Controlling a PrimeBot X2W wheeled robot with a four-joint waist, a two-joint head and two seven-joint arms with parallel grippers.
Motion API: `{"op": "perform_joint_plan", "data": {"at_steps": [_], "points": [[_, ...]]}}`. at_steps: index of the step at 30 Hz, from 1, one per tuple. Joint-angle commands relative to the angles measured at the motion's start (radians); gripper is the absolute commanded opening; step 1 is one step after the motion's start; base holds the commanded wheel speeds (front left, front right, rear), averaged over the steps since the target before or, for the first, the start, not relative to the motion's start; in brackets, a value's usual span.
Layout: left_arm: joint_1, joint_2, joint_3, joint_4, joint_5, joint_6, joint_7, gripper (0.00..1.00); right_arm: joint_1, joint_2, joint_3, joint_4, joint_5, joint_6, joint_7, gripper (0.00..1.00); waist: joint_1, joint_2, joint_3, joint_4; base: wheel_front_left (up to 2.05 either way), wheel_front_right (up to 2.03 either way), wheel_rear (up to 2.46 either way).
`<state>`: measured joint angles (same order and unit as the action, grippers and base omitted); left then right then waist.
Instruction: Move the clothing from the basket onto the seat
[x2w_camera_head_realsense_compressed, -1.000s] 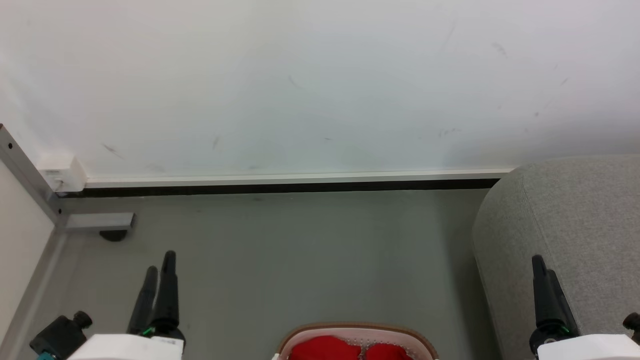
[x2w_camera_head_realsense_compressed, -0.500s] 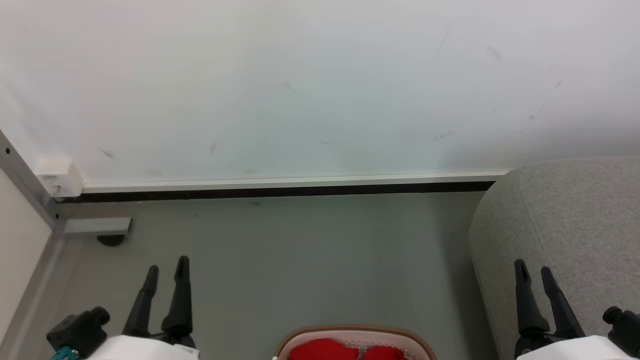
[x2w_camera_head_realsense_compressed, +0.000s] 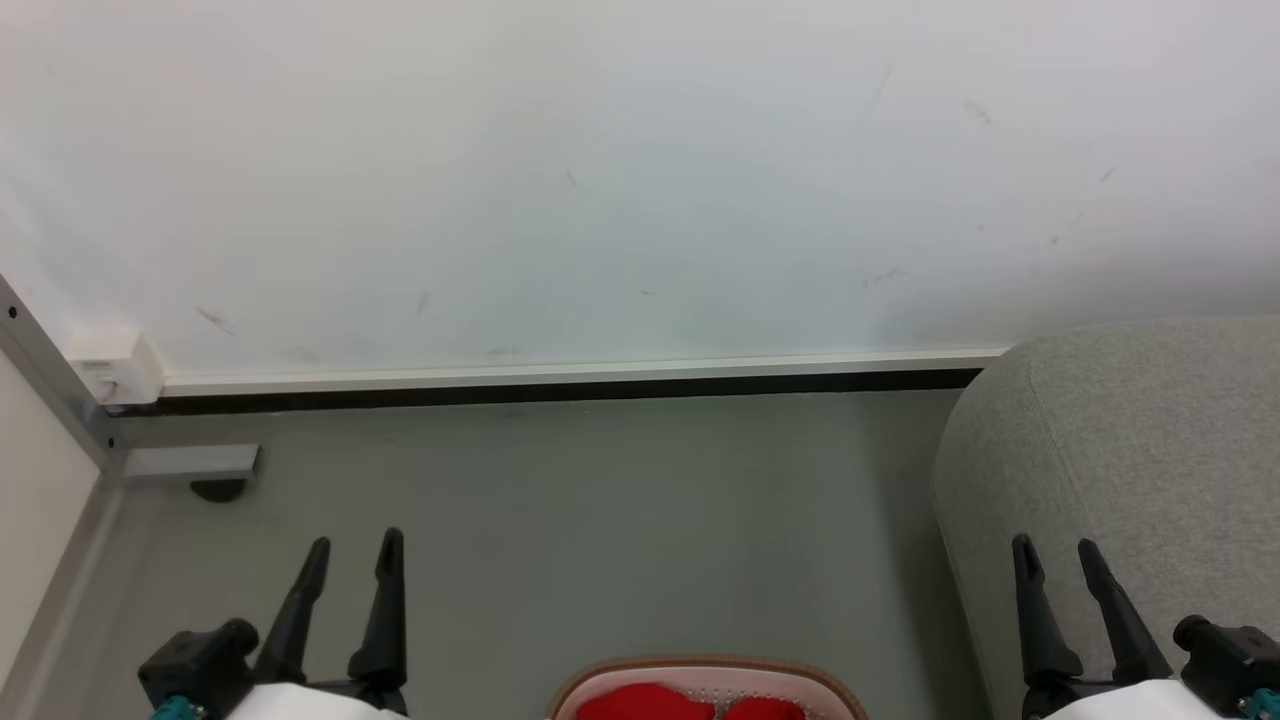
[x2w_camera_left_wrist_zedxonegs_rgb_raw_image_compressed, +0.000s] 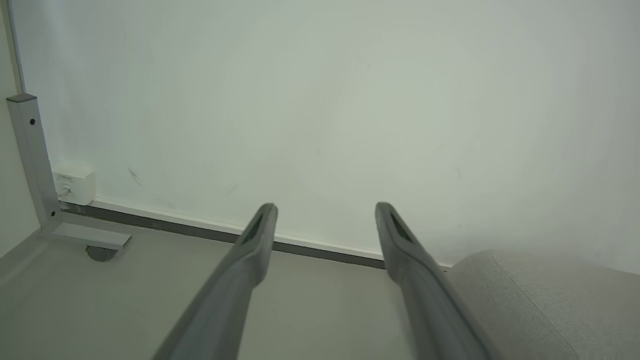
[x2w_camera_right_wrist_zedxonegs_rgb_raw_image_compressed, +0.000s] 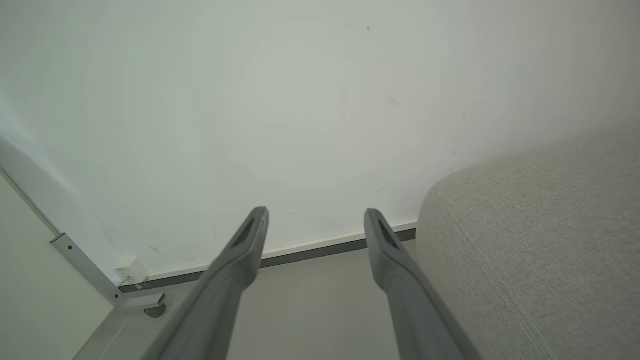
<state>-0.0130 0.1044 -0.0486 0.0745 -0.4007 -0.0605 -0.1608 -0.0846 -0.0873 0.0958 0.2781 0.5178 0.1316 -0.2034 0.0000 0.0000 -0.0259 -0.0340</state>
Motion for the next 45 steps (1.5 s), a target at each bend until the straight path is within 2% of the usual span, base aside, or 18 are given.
{"op": "perform_joint_plan", "data": {"at_steps": [1,15,45], "points": [[0.000,0.012,-0.005,-0.007,0.028,0.006,-0.014,1.00,-0.020,0.003,-0.001,-0.002,-0.034,-0.001,-0.005,1.00,0.0000,0.0000,-0.001,0.000,0.00,0.00,0.00],[0.007,0.023,-0.020,-0.001,0.135,0.011,-0.045,1.00,-0.018,0.013,0.001,0.017,-0.165,-0.001,-0.023,1.00,0.0000,0.0000,-0.008,-0.001,0.00,0.00,0.00],[0.015,-0.012,0.019,0.016,0.319,-0.027,-0.099,1.00,-0.019,0.037,0.008,0.027,-0.350,-0.002,-0.058,1.00,0.0000,0.0000,-0.017,-0.011,0.00,0.00,0.00]]}}
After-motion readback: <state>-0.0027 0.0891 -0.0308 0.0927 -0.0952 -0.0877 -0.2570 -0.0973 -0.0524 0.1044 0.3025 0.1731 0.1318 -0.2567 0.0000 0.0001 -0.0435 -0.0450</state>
